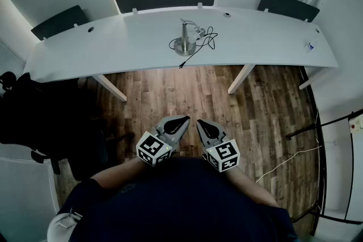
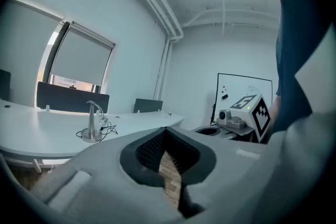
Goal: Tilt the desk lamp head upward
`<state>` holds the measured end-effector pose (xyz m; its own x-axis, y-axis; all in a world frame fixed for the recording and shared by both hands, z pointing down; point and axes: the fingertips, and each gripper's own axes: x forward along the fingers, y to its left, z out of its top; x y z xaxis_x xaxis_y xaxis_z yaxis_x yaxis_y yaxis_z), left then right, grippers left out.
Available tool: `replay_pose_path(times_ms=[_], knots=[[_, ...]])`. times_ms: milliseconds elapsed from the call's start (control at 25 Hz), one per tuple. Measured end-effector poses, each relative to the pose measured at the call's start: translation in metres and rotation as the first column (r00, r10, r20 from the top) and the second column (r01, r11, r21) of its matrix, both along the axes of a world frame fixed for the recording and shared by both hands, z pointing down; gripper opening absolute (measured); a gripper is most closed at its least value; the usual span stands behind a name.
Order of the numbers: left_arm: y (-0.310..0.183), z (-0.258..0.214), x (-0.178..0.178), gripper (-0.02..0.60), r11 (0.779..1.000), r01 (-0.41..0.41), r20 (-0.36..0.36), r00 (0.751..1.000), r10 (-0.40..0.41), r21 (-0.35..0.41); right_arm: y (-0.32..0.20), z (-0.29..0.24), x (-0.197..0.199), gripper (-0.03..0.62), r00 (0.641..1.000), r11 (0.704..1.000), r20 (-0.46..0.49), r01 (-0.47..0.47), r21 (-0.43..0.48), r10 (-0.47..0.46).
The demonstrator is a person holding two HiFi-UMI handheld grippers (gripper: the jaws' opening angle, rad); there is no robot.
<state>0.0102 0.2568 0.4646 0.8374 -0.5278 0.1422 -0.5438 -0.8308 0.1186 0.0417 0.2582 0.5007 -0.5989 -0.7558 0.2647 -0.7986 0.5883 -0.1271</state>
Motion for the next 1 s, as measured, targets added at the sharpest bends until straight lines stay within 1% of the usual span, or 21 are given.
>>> replay_pose_path(times_ms=[240,400,560,680,800,1000], knots=[[0.001,0.0,-0.003,0.006,1.0,0.004,0.005,1.0,-0.004,-0.008,0.001,0.0,-0.004,0.009,1.0,1.0,0.0,0.008,0.006,-0.008],[-0.001,0.001,-0.003,0.006,1.0,0.012,0.005,1.0,-0.012,0.001,-0.001,-0.002,-0.003,0.009,1.0,1.0,-0.002,0.008,0.017,-0.008],[0.0,0.002,-0.001,0.006,1.0,0.006,0.011,1.0,-0.006,-0.009,0.0,-0.002,-0.003,0.009,1.0,1.0,-0.002,0.014,0.011,-0.014],[-0.003,0.0,0.003,0.006,1.0,0.011,0.007,1.0,-0.011,-0.017,-0.001,-0.004,-0.001,0.011,1.0,0.999,-0.004,0.026,0.023,-0.026],[-0.006,-0.003,0.008,0.006,0.999,0.032,0.001,1.0,-0.032,-0.019,-0.002,-0.006,0.005,0.011,0.999,0.998,-0.004,0.033,0.048,-0.033],[-0.007,-0.002,0.025,0.006,0.998,0.063,0.005,0.998,-0.063,-0.01,-0.004,-0.006,0.023,0.011,0.999,0.998,0.018,0.044,0.044,-0.045]])
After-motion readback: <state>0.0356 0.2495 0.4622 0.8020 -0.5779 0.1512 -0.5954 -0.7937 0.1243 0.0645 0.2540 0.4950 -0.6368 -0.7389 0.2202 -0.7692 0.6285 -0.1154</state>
